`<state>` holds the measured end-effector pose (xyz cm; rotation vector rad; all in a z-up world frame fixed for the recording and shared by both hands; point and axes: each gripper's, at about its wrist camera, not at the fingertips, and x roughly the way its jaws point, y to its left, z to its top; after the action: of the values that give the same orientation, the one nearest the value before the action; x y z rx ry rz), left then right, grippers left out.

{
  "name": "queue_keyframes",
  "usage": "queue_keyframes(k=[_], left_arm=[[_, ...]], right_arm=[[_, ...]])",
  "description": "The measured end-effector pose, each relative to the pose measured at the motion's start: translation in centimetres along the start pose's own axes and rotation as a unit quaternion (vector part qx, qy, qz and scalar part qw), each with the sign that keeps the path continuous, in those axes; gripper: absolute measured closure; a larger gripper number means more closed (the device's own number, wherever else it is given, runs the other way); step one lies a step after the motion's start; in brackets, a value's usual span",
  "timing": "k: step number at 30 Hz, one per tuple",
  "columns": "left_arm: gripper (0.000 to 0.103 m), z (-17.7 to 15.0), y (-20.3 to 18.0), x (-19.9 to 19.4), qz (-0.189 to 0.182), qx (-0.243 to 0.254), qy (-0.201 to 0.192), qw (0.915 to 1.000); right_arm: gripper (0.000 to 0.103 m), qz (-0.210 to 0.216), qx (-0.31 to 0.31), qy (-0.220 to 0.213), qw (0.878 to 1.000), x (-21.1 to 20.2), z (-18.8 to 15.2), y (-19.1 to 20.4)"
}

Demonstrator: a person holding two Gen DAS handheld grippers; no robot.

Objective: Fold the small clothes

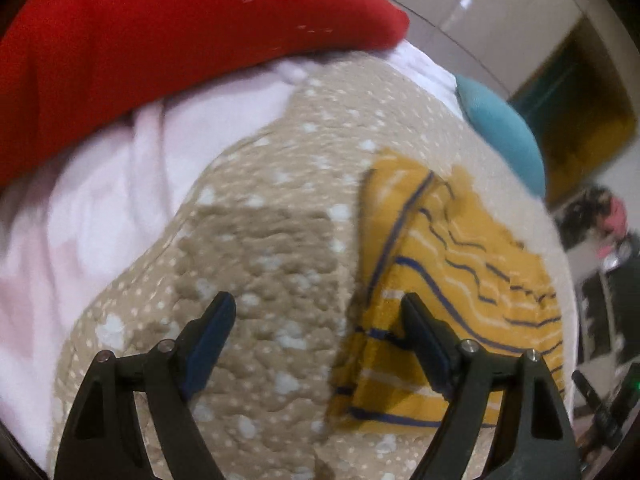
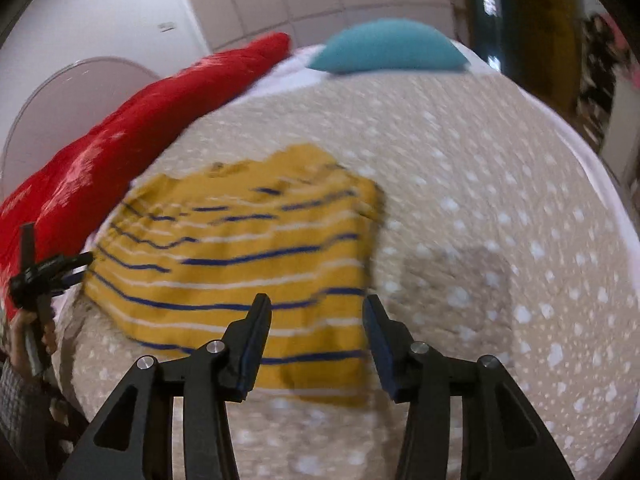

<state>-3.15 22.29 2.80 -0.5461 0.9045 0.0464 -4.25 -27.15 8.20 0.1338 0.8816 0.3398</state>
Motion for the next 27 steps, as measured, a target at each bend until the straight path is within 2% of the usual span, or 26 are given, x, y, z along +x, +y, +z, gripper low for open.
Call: queue_keyframes(k=[5,8,10,12,16,18,21,27], left_arm=[[0.019,-1.6,1.5,-1.5,-0.012,-0.022,-0.028,0.9993],[0.019,-2.6,3.4,-3.4,-0.043,-0.052,-0.032,0.9972],[0.019,-3.8,4.0,-5.7,-0.054,-0.042,-0.052,0.9963],[0.019,-4.7,4.0,-7.4,-0.045,-0.023,-0.069,0.9963],[0.019,-6.5,4.8,-10.1,-0.043,-0.010,-0.088,0.9952],[0.019,-7.0,5.3,-10.8,-0.042,-0.011,-0.095,0.9946],[0.019,-7.4,6.2,-11.1,-0.046,-0.019,-0.104,0.9933],[0.019,-8.5,7.6,-10.8,-0.058,-0.046,-0.097,0.9925]], right_arm=[[0.050,0.028,-0.090,0.007,0.995,1.3,0.4,8.0],[0.049,0.047,-0.151,0.022,0.987,3.6,0.0,13.9],[0.048,0.064,-0.189,0.030,0.979,5.4,-0.7,17.8],[0.046,0.079,-0.228,0.039,0.970,7.1,-1.7,21.6],[0.044,0.082,-0.299,0.045,0.950,10.4,-3.9,28.6],[0.042,0.064,-0.327,0.038,0.942,11.8,-4.8,31.5],[0.042,0.007,-0.367,0.015,0.930,13.7,-5.9,34.7],[0.041,-0.060,-0.405,-0.006,0.912,16.2,-6.2,39.0]])
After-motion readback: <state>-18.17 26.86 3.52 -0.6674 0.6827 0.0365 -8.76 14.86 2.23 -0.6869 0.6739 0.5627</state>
